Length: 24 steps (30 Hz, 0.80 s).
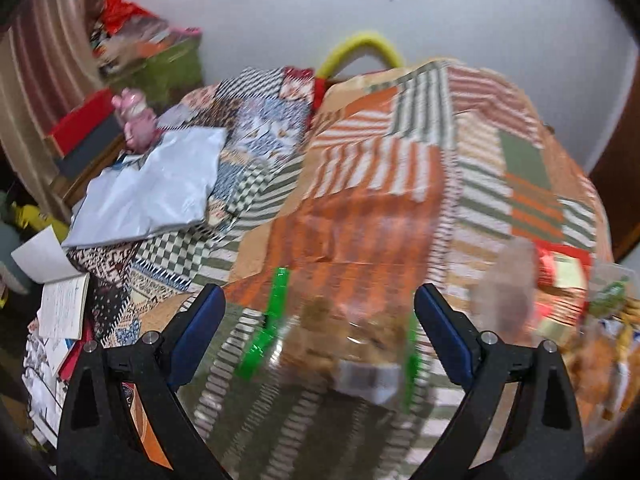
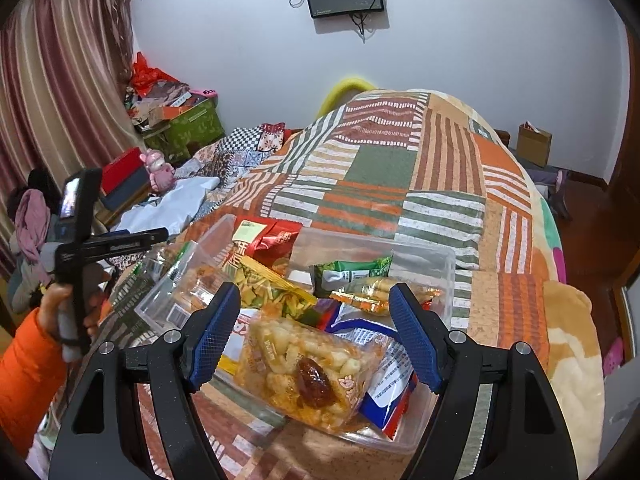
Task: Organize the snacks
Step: 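Grasp the clear green-sealed cracker bag beside the box with the left tool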
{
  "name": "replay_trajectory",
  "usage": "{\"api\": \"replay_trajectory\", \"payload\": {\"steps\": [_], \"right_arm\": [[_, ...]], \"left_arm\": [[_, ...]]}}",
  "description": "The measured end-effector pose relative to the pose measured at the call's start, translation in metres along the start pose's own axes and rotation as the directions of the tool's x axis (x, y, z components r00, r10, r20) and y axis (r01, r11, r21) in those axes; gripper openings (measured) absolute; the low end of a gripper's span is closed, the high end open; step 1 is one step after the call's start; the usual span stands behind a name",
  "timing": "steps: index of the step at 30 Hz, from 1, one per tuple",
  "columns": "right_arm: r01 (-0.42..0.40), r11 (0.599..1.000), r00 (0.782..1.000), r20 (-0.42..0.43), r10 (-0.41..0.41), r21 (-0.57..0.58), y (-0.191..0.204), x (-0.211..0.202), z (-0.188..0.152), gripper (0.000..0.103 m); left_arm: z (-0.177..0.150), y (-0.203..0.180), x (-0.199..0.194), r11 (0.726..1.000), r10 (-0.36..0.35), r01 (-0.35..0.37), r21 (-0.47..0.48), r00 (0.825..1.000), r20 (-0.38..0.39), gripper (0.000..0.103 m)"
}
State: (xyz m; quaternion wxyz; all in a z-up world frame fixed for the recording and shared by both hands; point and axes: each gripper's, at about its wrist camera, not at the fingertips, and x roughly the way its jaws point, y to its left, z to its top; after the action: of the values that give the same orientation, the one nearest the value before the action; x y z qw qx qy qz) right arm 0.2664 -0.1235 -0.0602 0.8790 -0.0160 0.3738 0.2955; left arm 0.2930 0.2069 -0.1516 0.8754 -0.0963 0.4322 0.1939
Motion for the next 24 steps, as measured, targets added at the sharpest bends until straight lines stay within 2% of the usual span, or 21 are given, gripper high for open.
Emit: {"api": "replay_trajectory", "payload": {"steps": [3, 6, 9, 14, 18, 21, 24], "right_arm": [[-0.002, 1.0, 1.0, -0.013, 0.002, 0.008, -0.002, 0.005, -0.003, 0.074], [-0.002, 1.0, 1.0, -0.026, 0.002, 0.013, -0.003, 0.009, -0.006, 0.074], [-0.003, 1.0, 1.0, -0.029, 0.003, 0.013, -0.003, 0.009, -0.007, 0.074], [-0.007, 1.0, 1.0, -0.028, 0.007, 0.009, -0.002, 0.006, -0.009, 0.074], [-0.004, 1.0, 1.0, -0.025, 0.005, 0.015, -0.001, 0.004, -0.011, 0.074], [-0.003, 1.0, 1.0, -0.024, 0.003, 0.019, -0.001, 0.003, -0.011, 0.074], [0.002, 1.0, 1.0, -0.018, -0.001, 0.021, -0.001, -0.001, -0.012, 0.074]], "left_arm": [[-0.002, 0.007, 0.022, 0.999, -0.008, 0.006, -0.036, 0.999, -0.052, 0.097], [-0.009, 0.011, 0.04, 0.995, -0.081, 0.073, -0.075, 0.989, -0.123, 0.097], [-0.02, 0.008, 0.044, 0.991, -0.123, 0.113, -0.077, 0.982, -0.142, 0.097], [-0.036, -0.003, 0.026, 0.986, -0.161, 0.164, 0.021, 0.98, -0.116, 0.093], [-0.054, -0.015, 0.012, 0.967, -0.196, 0.212, 0.14, 0.973, -0.12, 0.091], [-0.067, -0.02, -0.003, 0.958, -0.173, 0.188, 0.217, 0.981, -0.087, 0.089], [-0.071, -0.012, -0.011, 0.963, -0.17, 0.183, 0.199, 0.982, -0.079, 0.089]]}}
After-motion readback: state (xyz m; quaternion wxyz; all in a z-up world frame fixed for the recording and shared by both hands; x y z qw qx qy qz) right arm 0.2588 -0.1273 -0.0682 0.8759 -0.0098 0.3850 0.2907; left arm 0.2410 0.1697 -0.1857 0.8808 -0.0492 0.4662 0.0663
